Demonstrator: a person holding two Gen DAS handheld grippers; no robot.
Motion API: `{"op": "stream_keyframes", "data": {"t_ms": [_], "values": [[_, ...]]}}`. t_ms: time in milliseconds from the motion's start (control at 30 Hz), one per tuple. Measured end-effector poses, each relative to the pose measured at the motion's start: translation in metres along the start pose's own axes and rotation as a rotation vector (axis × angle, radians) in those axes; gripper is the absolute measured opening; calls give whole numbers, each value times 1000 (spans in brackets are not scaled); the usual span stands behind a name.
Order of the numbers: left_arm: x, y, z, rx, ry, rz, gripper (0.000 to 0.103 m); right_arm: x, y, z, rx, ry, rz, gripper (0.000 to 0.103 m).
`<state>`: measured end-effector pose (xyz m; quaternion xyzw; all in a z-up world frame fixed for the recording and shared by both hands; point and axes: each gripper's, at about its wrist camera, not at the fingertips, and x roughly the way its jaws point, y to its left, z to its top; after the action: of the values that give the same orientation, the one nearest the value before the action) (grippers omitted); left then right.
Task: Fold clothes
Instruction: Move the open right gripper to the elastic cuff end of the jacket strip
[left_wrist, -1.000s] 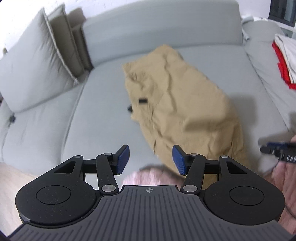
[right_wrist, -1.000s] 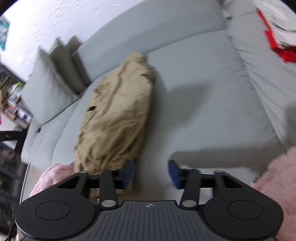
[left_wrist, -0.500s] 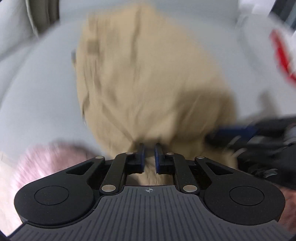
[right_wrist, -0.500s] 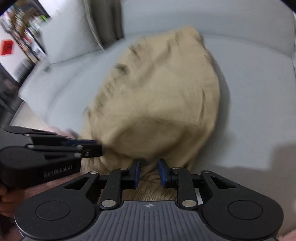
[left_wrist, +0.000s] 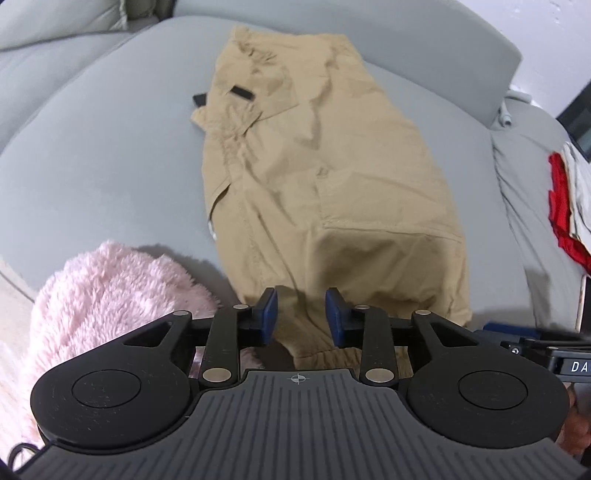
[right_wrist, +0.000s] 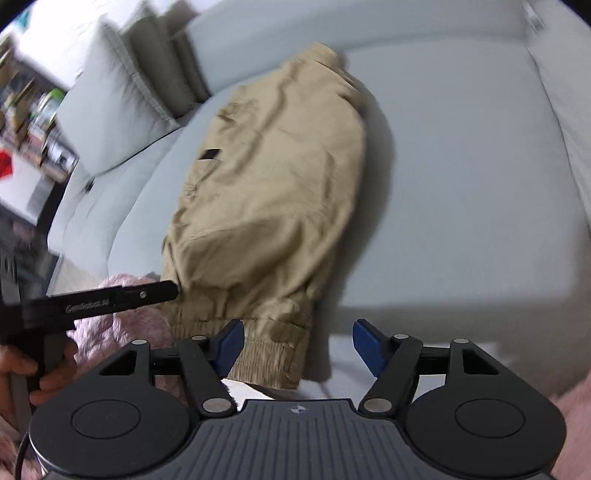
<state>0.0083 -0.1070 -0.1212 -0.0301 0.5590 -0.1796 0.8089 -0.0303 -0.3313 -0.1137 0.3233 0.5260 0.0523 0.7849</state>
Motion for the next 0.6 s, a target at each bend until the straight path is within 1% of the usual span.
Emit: {"op": "stream_keyframes", "data": {"t_ms": [33, 67, 167, 233, 300, 367, 433, 533, 567, 600], "values": [[1, 2, -2, -7, 9, -2, 34, 0, -2, -1, 14, -1, 19, 69], [1, 3, -2, -9, 13, -1, 34, 4, -6, -2, 35, -10, 57, 70], [-1, 4, -4, -1, 18, 0, 34, 11, -8, -4, 10, -38, 107, 70], [-1, 2, -4, 5, 20, 5, 34, 16, -9, -5, -27, -31, 135, 70], [1, 1, -4, 5, 22, 7, 34, 18, -15, -6, -63, -15, 185, 69], [4, 2, -2, 4, 23, 9, 34, 19, -23, -5, -13, 15, 236, 69], [11, -1, 0, 4, 25, 12, 35, 23, -27, -2, 21, 32, 264, 67], [12, -2, 1, 5, 33, 19, 35, 30, -20, 0, 1, 33, 259, 68], [13, -2, 1, 4, 38, 23, 35, 33, -12, 1, -29, 38, 251, 69], [13, -2, 1, 5, 41, 27, 35, 36, -5, 1, -59, 43, 243, 73]]}}
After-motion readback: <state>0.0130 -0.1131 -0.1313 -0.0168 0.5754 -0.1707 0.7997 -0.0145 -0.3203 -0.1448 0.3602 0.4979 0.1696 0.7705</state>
